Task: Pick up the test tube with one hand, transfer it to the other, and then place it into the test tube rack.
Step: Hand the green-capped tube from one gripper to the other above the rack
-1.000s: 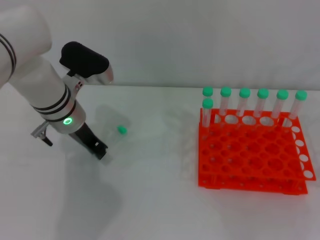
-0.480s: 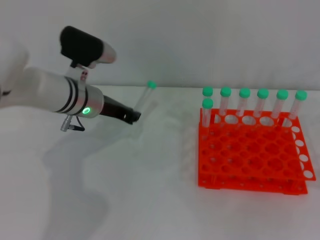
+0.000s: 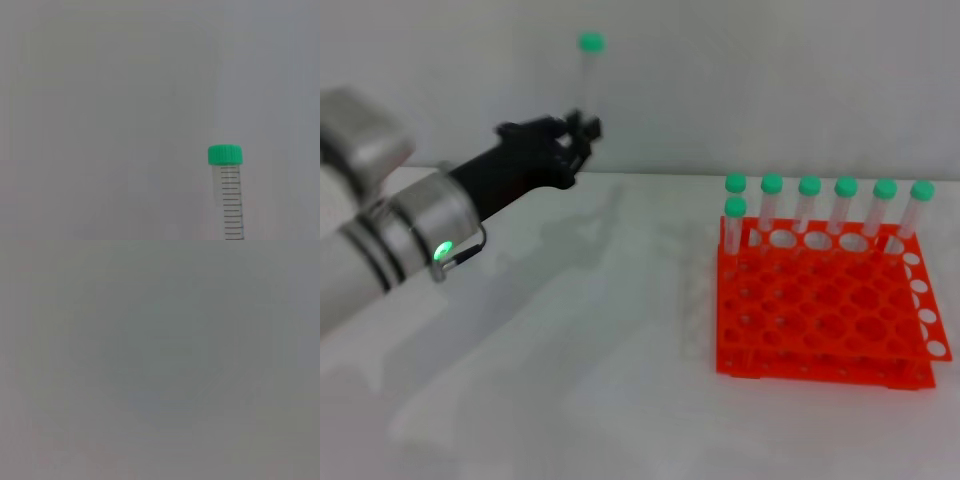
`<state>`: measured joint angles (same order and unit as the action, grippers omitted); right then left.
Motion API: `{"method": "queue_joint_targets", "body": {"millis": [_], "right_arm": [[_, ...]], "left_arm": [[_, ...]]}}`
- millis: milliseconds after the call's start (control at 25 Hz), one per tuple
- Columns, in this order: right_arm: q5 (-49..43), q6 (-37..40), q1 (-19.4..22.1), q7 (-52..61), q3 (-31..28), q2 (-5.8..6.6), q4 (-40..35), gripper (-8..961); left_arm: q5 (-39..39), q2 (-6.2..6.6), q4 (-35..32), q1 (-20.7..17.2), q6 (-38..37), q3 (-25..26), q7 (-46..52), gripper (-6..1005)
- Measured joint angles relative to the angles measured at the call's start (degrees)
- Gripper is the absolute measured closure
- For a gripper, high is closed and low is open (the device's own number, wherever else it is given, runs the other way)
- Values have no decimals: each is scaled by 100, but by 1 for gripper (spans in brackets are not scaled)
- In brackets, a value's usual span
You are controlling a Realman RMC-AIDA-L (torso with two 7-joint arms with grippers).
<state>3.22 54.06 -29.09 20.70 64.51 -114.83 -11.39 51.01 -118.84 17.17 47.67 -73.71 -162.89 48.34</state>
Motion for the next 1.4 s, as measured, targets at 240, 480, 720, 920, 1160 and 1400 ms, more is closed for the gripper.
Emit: {"method": "queue_joint_targets", "body": {"millis": [240, 480, 720, 920, 1160, 1400], "right_arm": [[-20, 278, 24, 22, 88, -48, -4, 89], [-57, 673, 154, 1216, 1153, 135, -195, 89], [-131, 1260, 290, 2881, 2892, 754, -492, 90], [-1045, 2445, 277, 4049, 3213, 1103, -427, 90], [-1792, 3306, 197, 4182, 3224, 1164, -507, 90], [-2932, 3436, -287, 4136, 3234, 1106, -572, 90]], "left_arm": [[1354, -24, -1545, -1085, -1329, 17, -2602, 806], [1095, -72, -2376, -1281, -1161, 3, -3319, 806], [872, -106, -3031, -1106, -603, 6, -3368, 805], [859, -135, -3369, -939, -207, 6, -3468, 805], [827, -152, -3603, -816, 169, 12, -3438, 805], [536, -152, -3876, -679, 756, 8, -3415, 805]]}}
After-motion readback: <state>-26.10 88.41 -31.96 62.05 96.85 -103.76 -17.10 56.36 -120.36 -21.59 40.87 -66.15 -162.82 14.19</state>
